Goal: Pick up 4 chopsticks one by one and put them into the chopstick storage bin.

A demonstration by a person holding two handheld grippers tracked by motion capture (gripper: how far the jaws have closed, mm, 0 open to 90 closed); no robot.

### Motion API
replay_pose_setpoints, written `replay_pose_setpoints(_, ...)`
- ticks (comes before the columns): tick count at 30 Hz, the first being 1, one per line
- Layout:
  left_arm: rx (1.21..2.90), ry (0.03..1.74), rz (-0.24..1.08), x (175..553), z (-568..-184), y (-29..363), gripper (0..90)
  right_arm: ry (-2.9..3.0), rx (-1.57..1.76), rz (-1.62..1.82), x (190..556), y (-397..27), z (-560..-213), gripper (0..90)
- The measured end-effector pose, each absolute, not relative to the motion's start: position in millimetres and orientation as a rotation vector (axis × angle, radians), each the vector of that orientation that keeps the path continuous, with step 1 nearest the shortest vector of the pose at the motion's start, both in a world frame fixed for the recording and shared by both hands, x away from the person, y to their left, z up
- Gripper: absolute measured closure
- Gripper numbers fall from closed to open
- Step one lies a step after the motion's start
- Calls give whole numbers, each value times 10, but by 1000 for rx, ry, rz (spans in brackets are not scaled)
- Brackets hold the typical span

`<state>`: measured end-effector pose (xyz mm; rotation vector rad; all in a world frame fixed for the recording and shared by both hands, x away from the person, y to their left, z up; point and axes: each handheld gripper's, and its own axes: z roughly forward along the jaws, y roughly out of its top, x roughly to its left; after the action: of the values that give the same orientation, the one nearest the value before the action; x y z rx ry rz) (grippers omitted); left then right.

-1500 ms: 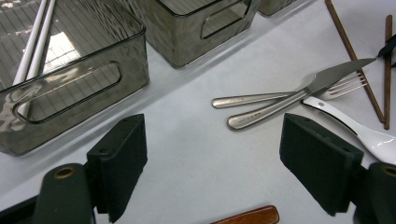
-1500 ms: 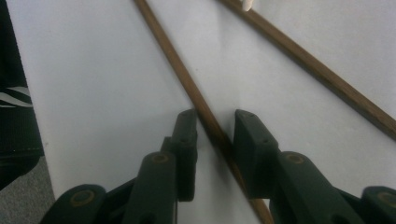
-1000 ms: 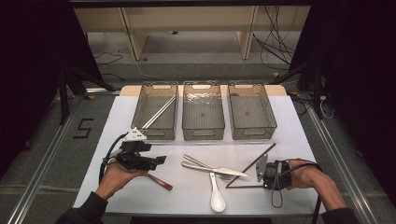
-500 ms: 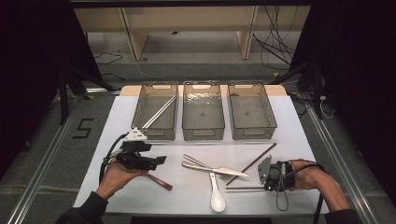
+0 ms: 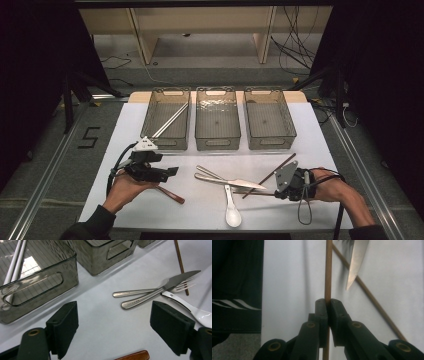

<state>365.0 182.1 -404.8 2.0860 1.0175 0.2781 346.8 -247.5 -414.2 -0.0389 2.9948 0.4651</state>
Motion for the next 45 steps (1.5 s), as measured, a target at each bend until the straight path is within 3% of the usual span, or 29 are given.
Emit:
replay_pose_setpoints(14, 2195, 786, 211, 3549, -3986, 1340, 209, 2948, -107, 414, 3443, -2122, -4032, 855)
replay_pose_setpoints(32, 2452, 486, 121, 3440, -4111, 592, 221, 2915, -165, 375, 3413, -1757, -3990, 855)
replay_pose_setpoints(35, 2479, 450, 113, 3442, -4154, 503, 255, 2916, -178, 363, 3410, -1723, -3995, 855)
replay_pose_setpoints(45, 2529, 350, 60, 3426, -4190, 329, 551, 2904, -203, 359, 3378, -1663, -3998, 854)
